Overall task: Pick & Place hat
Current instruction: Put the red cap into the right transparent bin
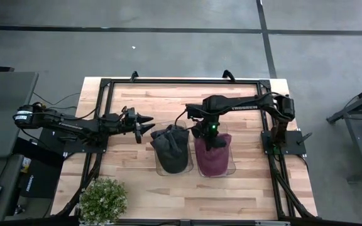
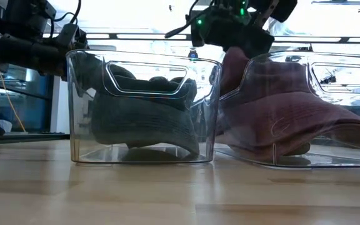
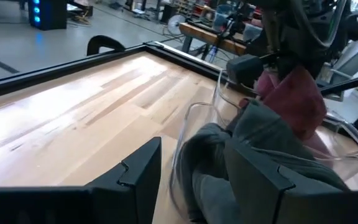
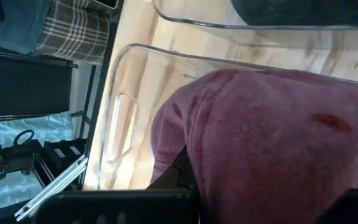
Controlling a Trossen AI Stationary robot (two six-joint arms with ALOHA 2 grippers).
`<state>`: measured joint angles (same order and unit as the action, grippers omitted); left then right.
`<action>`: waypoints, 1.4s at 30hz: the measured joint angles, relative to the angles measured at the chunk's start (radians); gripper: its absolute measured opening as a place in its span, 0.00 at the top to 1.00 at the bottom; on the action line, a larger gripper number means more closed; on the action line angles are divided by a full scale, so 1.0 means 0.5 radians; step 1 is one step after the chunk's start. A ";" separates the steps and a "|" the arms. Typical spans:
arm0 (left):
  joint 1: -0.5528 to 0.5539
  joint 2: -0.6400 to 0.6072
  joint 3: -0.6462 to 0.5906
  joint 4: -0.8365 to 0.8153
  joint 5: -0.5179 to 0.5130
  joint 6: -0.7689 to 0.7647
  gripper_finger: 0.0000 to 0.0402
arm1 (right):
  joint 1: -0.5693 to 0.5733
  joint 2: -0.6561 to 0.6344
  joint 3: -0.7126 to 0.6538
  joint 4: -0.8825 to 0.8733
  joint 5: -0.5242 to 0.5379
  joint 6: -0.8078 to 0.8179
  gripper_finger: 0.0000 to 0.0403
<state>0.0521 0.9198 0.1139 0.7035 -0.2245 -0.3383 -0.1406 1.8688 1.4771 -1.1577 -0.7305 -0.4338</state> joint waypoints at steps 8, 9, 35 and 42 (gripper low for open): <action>0.000 -0.047 -0.181 0.117 0.122 -0.120 0.58 | -0.024 0.009 -0.110 0.031 0.036 -0.022 1.00; 0.000 -0.058 -0.195 0.195 0.147 -0.123 0.58 | -0.024 0.009 -0.122 0.034 0.035 -0.022 1.00; -0.001 -1.279 -0.204 -0.665 0.486 -0.188 0.58 | -0.024 0.009 -0.139 0.147 -0.052 0.029 1.00; 0.000 -1.779 -0.204 -1.206 0.538 -0.265 0.58 | -0.024 0.009 -0.139 0.147 -0.052 0.029 1.00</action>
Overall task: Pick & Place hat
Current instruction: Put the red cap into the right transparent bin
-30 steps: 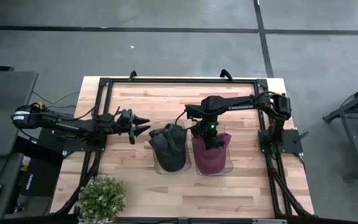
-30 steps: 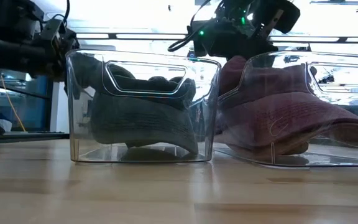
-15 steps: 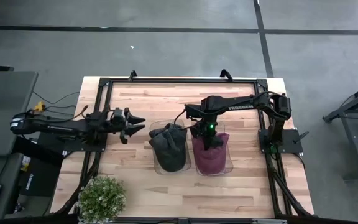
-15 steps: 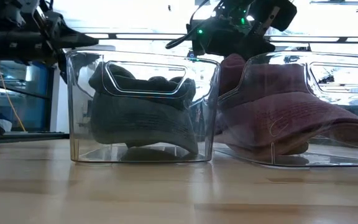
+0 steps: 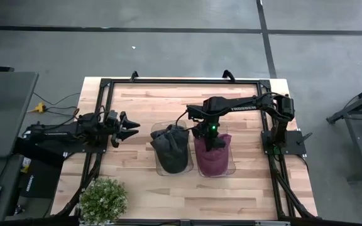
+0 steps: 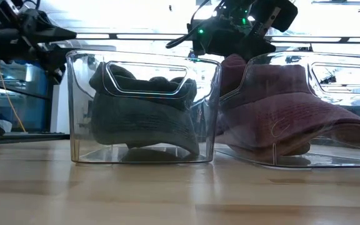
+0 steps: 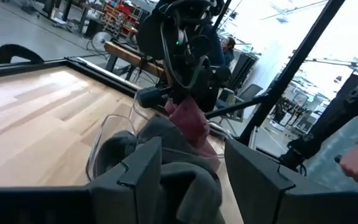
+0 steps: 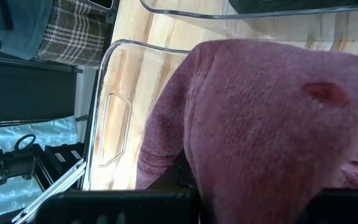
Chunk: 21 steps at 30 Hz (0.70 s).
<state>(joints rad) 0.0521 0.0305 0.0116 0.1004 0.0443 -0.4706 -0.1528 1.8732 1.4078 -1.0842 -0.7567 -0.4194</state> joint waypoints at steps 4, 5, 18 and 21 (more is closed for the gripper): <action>0.000 -0.046 0.002 -0.095 0.003 -0.012 0.58 | 0.000 0.000 0.001 0.010 0.011 -0.023 1.00; 0.000 -0.044 0.002 -0.088 0.003 -0.012 0.58 | 0.000 0.000 0.001 0.012 0.013 -0.032 1.00; 0.000 -0.048 0.002 -0.089 0.119 -0.017 0.58 | 0.002 0.000 0.002 0.060 0.204 -0.275 1.00; 0.000 -0.048 0.002 -0.133 0.108 -0.017 0.58 | 0.003 0.000 0.002 0.088 0.335 -0.297 1.00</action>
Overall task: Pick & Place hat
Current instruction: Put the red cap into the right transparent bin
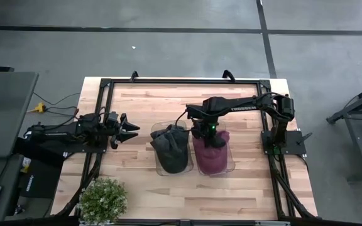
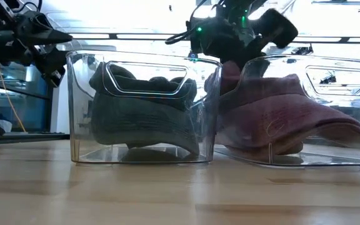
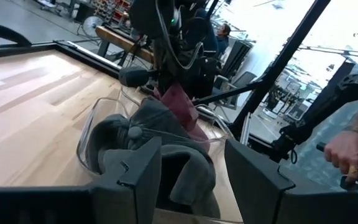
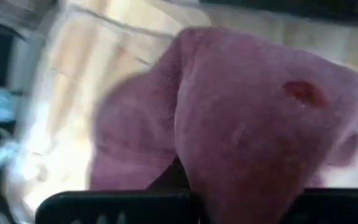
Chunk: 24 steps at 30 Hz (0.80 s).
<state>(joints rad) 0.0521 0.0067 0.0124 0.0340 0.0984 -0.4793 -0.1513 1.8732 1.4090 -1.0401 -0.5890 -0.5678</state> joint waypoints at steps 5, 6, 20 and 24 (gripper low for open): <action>0.000 0.008 0.000 -0.031 -0.015 0.001 0.58 | 0.002 0.000 0.000 0.044 0.187 -0.132 1.00; 0.000 0.008 0.000 -0.030 -0.018 0.001 0.58 | 0.003 0.000 0.000 0.054 0.209 -0.137 1.00; 0.000 0.008 0.000 -0.029 -0.023 0.002 0.58 | 0.016 0.000 0.000 0.085 0.245 -0.187 0.99; 0.000 0.008 0.000 -0.029 -0.023 -0.006 0.58 | 0.016 0.000 0.000 0.064 0.270 -0.157 0.93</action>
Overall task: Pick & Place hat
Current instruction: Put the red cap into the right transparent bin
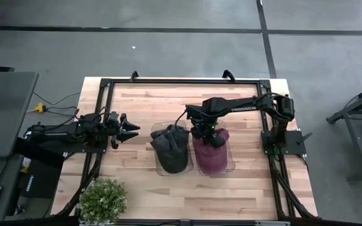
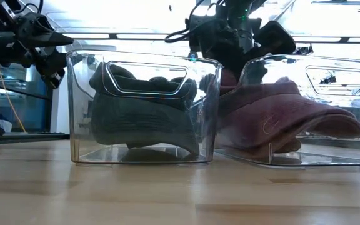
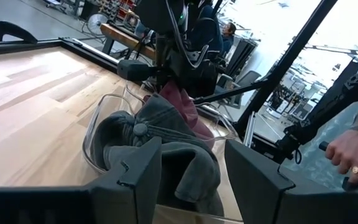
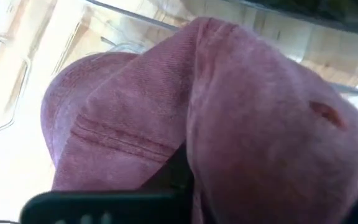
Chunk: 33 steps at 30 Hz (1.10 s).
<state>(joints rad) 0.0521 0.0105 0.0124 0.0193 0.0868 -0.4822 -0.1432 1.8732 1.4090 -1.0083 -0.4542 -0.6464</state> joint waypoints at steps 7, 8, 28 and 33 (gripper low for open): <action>0.000 0.000 0.000 0.000 -0.003 -0.107 0.58 | 0.000 0.000 0.001 -0.081 0.050 0.089 0.66; 0.000 0.000 0.000 0.000 -0.006 -0.108 0.58 | 0.000 0.000 0.006 -0.102 0.071 0.105 0.61; 0.000 0.000 0.000 0.000 -0.005 -0.110 0.58 | 0.002 0.000 0.511 -0.684 0.399 0.158 0.36; 0.000 0.000 0.000 0.000 -0.004 -0.110 0.58 | 0.002 -0.002 0.578 -0.807 0.338 0.365 0.40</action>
<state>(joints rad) 0.0521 0.0107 0.0124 0.0193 0.0849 -0.5373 -0.1421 1.8725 1.6981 -1.4117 -0.2851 -0.4638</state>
